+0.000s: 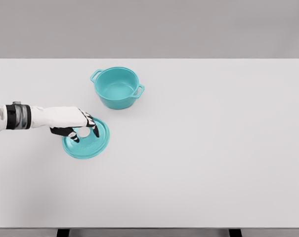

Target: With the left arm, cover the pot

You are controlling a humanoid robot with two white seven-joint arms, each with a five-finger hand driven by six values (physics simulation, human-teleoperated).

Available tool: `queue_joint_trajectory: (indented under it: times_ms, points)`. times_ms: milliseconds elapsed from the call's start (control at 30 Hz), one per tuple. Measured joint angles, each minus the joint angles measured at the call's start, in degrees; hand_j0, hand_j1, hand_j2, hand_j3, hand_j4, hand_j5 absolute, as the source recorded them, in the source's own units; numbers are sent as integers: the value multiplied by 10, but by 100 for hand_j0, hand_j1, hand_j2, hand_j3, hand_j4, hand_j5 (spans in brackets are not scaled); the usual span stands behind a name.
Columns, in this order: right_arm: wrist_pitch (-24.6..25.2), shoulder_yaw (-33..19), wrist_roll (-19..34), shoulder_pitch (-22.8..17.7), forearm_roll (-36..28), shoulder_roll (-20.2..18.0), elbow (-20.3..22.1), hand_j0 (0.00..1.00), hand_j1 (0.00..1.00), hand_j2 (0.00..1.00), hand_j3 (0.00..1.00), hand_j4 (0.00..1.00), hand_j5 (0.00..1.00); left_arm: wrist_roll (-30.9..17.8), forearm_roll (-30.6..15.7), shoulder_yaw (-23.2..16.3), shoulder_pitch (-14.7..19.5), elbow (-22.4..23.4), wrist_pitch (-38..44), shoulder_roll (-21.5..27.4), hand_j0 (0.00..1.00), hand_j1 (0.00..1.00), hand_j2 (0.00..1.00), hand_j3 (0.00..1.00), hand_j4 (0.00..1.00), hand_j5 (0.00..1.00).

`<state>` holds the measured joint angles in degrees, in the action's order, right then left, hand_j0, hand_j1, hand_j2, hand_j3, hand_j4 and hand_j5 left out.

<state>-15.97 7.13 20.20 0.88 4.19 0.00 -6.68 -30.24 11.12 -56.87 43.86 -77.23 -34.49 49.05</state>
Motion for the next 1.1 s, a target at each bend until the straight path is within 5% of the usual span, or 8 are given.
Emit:
queue_joint_trajectory:
  times_ms: [333, 567, 1100]
  points:
    - [0, 0, 0, 0, 0, 0, 0, 100, 100, 100, 100, 100, 100, -6, -28, -4, 8, -28, -6, 15, 44, 44, 44, 44, 44, 44]
    - [0, 0, 0, 0, 0, 0, 0, 100, 100, 100, 100, 100, 100, -7, -47, -2, 49, -50, -6, 39, 44, 44, 44, 44, 44, 44]
    - [0, 0, 0, 0, 0, 0, 0, 100, 100, 100, 100, 100, 100, -7, -75, -25, 140, -4, -6, 18, 45, 45, 45, 45, 45, 45]
